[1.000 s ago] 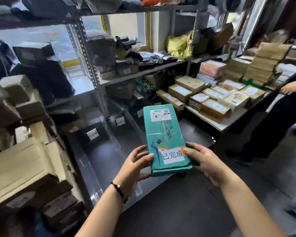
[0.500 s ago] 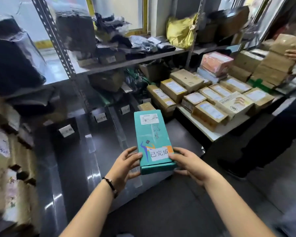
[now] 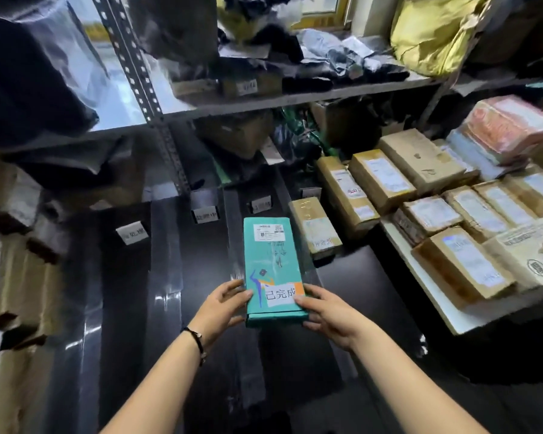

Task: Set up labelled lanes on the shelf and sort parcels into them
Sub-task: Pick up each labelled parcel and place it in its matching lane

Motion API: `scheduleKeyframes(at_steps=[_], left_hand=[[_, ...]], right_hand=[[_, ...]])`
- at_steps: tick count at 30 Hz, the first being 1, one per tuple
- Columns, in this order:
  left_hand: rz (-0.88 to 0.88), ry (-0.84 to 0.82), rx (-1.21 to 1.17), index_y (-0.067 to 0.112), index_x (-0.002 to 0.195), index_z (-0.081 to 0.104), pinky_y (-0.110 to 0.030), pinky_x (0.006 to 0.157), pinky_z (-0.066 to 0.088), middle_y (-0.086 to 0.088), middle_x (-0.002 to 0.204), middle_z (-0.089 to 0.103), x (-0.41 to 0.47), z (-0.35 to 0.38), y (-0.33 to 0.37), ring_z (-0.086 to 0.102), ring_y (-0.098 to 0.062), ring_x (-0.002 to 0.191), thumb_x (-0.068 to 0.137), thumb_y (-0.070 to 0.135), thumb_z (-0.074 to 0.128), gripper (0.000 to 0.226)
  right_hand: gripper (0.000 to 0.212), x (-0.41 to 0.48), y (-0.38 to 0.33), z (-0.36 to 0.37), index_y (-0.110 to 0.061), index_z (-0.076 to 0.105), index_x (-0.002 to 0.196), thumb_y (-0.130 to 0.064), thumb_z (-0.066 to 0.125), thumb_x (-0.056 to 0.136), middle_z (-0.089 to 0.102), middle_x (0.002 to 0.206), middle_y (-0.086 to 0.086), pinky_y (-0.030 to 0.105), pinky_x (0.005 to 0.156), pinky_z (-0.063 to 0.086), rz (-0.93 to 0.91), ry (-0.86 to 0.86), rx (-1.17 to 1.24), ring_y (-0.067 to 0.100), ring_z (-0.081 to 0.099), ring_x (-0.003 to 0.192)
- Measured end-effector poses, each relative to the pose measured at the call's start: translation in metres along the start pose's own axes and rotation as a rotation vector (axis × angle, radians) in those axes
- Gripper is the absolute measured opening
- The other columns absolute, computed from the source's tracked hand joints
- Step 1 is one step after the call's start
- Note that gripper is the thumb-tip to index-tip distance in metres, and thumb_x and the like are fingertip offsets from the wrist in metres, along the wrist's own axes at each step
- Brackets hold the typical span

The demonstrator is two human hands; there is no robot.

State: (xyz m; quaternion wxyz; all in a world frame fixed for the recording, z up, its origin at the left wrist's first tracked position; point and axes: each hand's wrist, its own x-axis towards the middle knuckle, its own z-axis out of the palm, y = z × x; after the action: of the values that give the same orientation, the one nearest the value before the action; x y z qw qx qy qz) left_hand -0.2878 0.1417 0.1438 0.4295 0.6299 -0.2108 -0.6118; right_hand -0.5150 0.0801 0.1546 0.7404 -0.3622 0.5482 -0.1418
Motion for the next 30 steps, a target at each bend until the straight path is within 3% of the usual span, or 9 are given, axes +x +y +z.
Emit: scheduleKeyframes(at_steps=[2,4,5,7,10,13,17,22,30], left_hand=[[0.000,0.056,0.028,0.025,0.113,0.059,-0.030,0.081,0.056,-0.001,0.125,0.066,0.014,-0.009,0.003,0.065,-0.016,0.111,0.096,0.017,0.064,0.020],[-0.011,0.122,0.038,0.026,0.111,0.060,-0.033,0.086,0.055,0.000,0.122,0.065,0.026,-0.020,0.005,0.065,-0.017,0.111,0.097,0.020,0.062,0.016],[-0.022,0.149,0.032,0.025,0.114,0.060,-0.035,0.088,0.055,0.000,0.123,0.065,0.031,-0.026,0.005,0.065,-0.017,0.111,0.097,0.021,0.062,0.017],[-0.044,0.186,0.009,0.023,0.118,0.060,-0.035,0.087,0.055,-0.002,0.125,0.065,0.040,-0.035,0.006,0.066,-0.019,0.111,0.098,0.022,0.062,0.021],[-0.074,0.237,-0.015,0.024,0.117,0.062,-0.034,0.086,0.056,-0.003,0.126,0.065,0.054,-0.044,0.009,0.067,-0.019,0.109,0.098,0.023,0.061,0.019],[-0.094,0.267,-0.034,0.023,0.118,0.062,-0.037,0.089,0.057,-0.002,0.126,0.065,0.062,-0.047,0.012,0.067,-0.019,0.110,0.098,0.023,0.061,0.020],[-0.119,0.292,-0.043,0.024,0.117,0.061,-0.041,0.095,0.055,-0.001,0.124,0.067,0.070,-0.052,0.015,0.067,-0.019,0.110,0.098,0.023,0.060,0.019],[-0.153,0.320,-0.045,0.025,0.118,0.062,-0.039,0.094,0.055,0.000,0.121,0.069,0.078,-0.058,0.012,0.068,-0.017,0.109,0.097,0.025,0.062,0.021],[-0.172,0.305,-0.029,0.026,0.117,0.061,-0.038,0.094,0.055,0.000,0.121,0.068,0.078,-0.059,0.015,0.067,-0.017,0.109,0.098,0.024,0.061,0.020]], right_hand=[[0.045,0.028,-0.008,0.001,-0.022,0.052,0.138,-0.019,0.068,0.096,0.075,0.117,0.001,0.034,0.098,0.047,0.015,-0.011,-0.041,0.020,0.071,0.109],[0.050,0.054,-0.013,0.004,-0.016,0.049,0.143,-0.013,0.067,0.096,0.074,0.118,0.005,0.030,0.092,0.053,0.049,-0.007,-0.096,0.015,0.074,0.098],[0.048,0.066,-0.015,0.005,-0.013,0.049,0.142,-0.009,0.065,0.097,0.073,0.117,0.007,0.023,0.078,0.057,0.072,-0.004,-0.120,0.009,0.074,0.082],[0.047,0.087,-0.020,0.007,-0.009,0.047,0.143,-0.003,0.061,0.098,0.069,0.114,0.015,0.014,0.047,0.046,0.103,0.008,-0.144,0.000,0.065,0.053],[0.044,0.122,-0.027,0.006,-0.004,0.046,0.143,0.001,0.055,0.100,0.066,0.110,0.019,0.014,0.037,0.040,0.137,0.000,-0.137,0.000,0.059,0.041],[0.034,0.150,-0.033,0.003,-0.012,0.051,0.131,0.001,0.054,0.101,0.071,0.101,0.011,0.016,0.044,0.047,0.207,0.000,-0.079,0.008,0.071,0.057],[0.046,0.178,-0.035,-0.001,-0.021,0.048,0.142,-0.006,0.058,0.100,0.074,0.109,0.004,0.026,0.061,0.052,0.227,0.004,-0.077,0.016,0.072,0.087],[0.046,0.200,-0.037,-0.002,-0.031,0.051,0.139,-0.008,0.058,0.100,0.073,0.118,0.001,0.028,0.065,0.045,0.217,0.043,-0.043,0.017,0.068,0.098],[0.047,0.213,-0.030,-0.003,-0.020,0.053,0.141,-0.004,0.061,0.097,0.070,0.122,-0.002,0.029,0.075,0.052,0.155,0.081,-0.105,0.015,0.068,0.102]])
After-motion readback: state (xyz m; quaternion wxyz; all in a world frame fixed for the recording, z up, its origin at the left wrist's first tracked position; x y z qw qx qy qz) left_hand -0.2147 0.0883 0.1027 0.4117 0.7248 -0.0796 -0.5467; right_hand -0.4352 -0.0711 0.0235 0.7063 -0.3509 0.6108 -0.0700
